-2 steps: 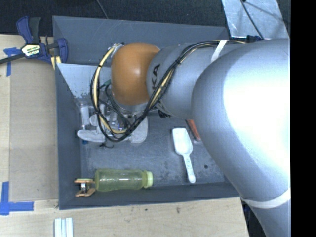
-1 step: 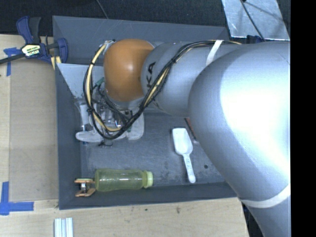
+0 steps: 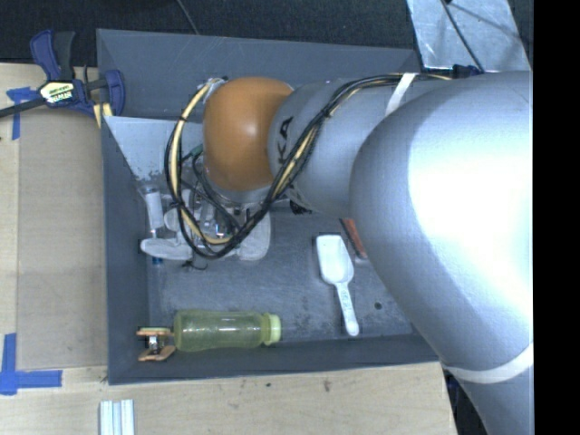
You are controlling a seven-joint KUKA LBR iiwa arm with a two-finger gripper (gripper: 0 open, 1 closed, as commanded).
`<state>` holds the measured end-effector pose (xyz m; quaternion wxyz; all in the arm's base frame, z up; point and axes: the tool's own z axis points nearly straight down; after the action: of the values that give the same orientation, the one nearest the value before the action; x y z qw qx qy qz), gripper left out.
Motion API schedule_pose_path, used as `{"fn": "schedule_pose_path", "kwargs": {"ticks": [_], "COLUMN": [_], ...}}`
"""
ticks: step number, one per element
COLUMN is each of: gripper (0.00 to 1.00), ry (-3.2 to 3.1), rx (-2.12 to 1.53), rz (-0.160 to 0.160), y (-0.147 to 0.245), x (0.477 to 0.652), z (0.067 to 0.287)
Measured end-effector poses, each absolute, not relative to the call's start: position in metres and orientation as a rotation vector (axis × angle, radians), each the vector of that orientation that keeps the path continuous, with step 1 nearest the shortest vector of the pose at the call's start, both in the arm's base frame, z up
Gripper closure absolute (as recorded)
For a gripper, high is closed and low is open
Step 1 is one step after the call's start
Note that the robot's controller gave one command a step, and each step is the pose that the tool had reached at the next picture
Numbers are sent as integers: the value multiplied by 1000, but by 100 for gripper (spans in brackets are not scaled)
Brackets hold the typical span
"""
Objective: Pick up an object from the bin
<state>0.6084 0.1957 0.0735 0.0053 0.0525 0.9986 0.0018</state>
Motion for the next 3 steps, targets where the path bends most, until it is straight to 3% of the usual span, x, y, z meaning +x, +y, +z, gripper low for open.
{"fn": "schedule_pose_path", "kwargs": {"ticks": [1,3], "gripper": [100,100], "ry": [3127,3131], "rx": [-107,-106], "rz": [-6,-7], "y": [207,207], "x": [620,619], "z": [75,80]}}
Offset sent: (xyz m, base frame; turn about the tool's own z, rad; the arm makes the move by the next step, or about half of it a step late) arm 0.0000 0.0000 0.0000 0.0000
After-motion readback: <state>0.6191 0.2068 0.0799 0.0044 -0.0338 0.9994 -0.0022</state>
